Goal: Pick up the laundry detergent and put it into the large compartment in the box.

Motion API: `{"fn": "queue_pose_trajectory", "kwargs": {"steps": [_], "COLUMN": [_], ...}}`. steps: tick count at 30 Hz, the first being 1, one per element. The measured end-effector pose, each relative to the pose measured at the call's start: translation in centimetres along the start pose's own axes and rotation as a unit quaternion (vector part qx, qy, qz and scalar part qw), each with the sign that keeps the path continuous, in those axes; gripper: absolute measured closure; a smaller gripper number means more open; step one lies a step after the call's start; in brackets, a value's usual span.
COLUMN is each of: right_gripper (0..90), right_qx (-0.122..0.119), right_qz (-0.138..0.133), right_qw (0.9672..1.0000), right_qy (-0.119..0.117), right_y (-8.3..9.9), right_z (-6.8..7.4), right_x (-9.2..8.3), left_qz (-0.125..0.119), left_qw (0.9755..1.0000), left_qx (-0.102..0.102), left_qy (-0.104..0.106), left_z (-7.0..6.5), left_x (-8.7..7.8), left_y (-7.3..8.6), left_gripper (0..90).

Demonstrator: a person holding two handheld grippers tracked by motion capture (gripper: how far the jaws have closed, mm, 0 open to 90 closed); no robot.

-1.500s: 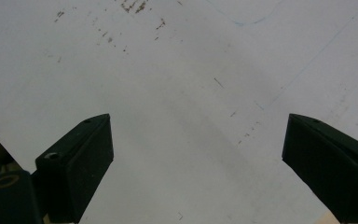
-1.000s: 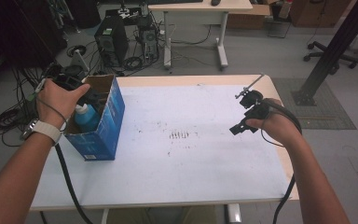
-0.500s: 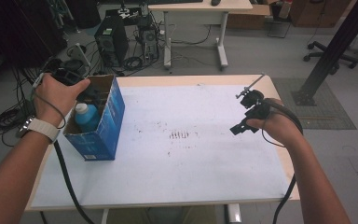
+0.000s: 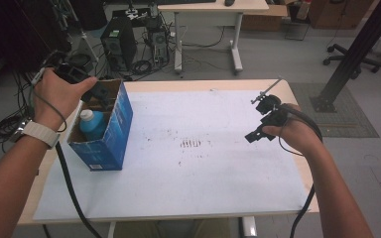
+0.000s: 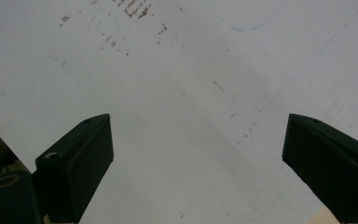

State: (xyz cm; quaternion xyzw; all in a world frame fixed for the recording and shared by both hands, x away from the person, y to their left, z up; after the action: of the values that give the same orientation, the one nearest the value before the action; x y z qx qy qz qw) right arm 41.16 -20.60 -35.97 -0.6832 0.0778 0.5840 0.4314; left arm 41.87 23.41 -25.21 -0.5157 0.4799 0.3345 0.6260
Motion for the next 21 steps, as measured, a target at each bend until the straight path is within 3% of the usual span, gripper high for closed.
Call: {"fn": "queue_pose_trajectory", "kwargs": {"steps": [21], "right_gripper": [8.8], "right_qx": [-0.001], "right_qz": [-0.002], "right_qw": [1.0], "right_qy": [0.002], "right_y": [-0.3], "right_z": [0.3], "right_x": [-0.4], "left_qz": [-0.008], "left_qw": [0.9994], "left_qx": [0.03], "left_qy": [0.013], "left_z": [-1.9], "left_x": [-2.6], "left_y": [-0.5], "left_gripper": [11.5]}}
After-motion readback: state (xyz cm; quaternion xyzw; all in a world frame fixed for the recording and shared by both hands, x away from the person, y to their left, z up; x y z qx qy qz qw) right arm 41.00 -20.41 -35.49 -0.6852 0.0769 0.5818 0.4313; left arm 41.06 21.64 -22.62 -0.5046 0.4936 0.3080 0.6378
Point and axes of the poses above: each handheld gripper's, and its own axes: x roughly forward along the jaws, y roughly out of its underside, z roughly to its left, the point moved 8 cm from there along x, roughly forward along the jaws, and after that the axes turned 7 degrees about -z, right-handed, at the moved point
